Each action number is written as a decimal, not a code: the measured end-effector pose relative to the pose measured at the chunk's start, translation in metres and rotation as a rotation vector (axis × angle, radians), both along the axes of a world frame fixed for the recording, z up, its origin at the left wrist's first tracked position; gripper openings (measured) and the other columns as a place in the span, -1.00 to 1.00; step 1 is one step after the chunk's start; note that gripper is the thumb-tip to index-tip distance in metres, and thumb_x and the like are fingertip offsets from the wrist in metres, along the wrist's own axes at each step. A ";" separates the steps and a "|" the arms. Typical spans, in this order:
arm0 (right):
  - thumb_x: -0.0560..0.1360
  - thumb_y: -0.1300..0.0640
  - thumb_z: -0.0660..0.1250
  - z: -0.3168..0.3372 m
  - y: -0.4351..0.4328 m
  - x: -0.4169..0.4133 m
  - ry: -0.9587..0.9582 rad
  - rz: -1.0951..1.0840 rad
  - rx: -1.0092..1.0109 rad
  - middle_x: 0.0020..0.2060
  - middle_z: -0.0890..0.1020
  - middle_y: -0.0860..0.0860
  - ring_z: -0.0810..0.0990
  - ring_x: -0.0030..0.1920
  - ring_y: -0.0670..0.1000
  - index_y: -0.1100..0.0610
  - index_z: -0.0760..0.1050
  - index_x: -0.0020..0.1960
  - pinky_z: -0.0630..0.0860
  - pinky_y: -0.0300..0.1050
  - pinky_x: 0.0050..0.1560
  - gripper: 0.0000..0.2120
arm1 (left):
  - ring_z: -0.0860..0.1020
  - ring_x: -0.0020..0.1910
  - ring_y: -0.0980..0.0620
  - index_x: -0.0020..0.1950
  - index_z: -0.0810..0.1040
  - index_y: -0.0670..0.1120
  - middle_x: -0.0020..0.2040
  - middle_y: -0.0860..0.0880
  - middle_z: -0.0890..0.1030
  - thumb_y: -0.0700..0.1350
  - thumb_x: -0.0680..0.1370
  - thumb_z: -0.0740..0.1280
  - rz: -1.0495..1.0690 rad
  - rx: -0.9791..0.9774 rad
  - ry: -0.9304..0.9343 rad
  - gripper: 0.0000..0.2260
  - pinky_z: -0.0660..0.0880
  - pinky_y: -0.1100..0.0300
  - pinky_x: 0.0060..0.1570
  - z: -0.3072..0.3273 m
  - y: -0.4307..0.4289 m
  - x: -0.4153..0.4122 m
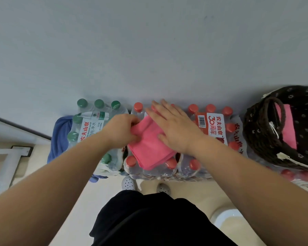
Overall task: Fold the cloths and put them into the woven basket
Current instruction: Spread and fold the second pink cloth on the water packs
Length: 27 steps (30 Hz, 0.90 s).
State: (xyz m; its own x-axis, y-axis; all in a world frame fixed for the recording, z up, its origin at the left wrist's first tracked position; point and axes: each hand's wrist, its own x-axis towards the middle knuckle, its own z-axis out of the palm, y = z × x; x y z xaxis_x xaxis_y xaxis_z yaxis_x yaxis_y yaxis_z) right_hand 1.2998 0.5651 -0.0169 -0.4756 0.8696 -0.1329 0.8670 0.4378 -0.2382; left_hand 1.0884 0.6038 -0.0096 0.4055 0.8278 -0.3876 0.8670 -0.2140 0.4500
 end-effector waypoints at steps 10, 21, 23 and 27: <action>0.33 -0.20 0.53 -0.010 0.040 0.010 0.050 -0.174 -0.242 0.26 0.51 0.06 0.49 0.26 0.13 -0.01 0.33 0.49 0.42 -0.03 0.26 -0.19 | 0.54 -0.04 -0.01 0.21 0.55 0.02 -0.02 0.07 0.58 0.02 0.33 0.46 -0.148 0.027 0.072 -0.55 0.44 0.17 -0.10 0.003 0.048 0.012; 0.24 -0.25 0.57 -0.002 0.010 0.021 -0.006 -0.130 -0.213 0.34 0.37 0.02 0.33 0.34 0.06 -0.13 -0.14 0.62 0.35 0.03 0.37 0.20 | 0.52 -0.04 -0.10 0.13 0.51 0.01 0.02 -0.02 0.50 0.14 0.26 0.52 -0.335 0.297 0.171 -0.49 0.43 0.05 -0.09 -0.004 0.016 0.017; 0.24 -0.22 0.57 -0.003 0.009 0.017 -0.015 -0.150 -0.124 0.22 0.42 0.02 0.40 0.25 0.05 -0.10 -0.04 0.62 0.41 0.01 0.26 0.15 | 0.54 -0.19 -0.15 -0.06 0.53 -0.04 -0.12 -0.05 0.53 0.01 0.27 0.50 -0.350 0.423 0.142 -0.68 0.33 0.10 -0.22 -0.005 0.017 0.018; 0.31 0.01 0.55 -0.007 0.007 0.008 -0.047 -0.195 0.275 0.02 0.51 0.07 0.51 0.05 0.14 0.06 0.49 0.33 0.43 0.08 0.07 -0.38 | 0.51 -0.40 -0.15 -0.22 0.50 -0.11 -0.32 -0.09 0.52 -0.18 0.23 0.52 -0.349 0.637 0.133 -0.76 0.27 0.13 -0.32 -0.009 0.019 0.021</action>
State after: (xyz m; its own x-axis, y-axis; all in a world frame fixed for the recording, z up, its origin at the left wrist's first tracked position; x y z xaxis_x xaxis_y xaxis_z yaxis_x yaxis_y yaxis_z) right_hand 1.3082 0.5716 -0.0240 -0.2960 0.9498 0.1017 0.9479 0.3052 -0.0917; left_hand 1.1097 0.6225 -0.0190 0.6697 0.7401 0.0607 0.7391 -0.6723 0.0424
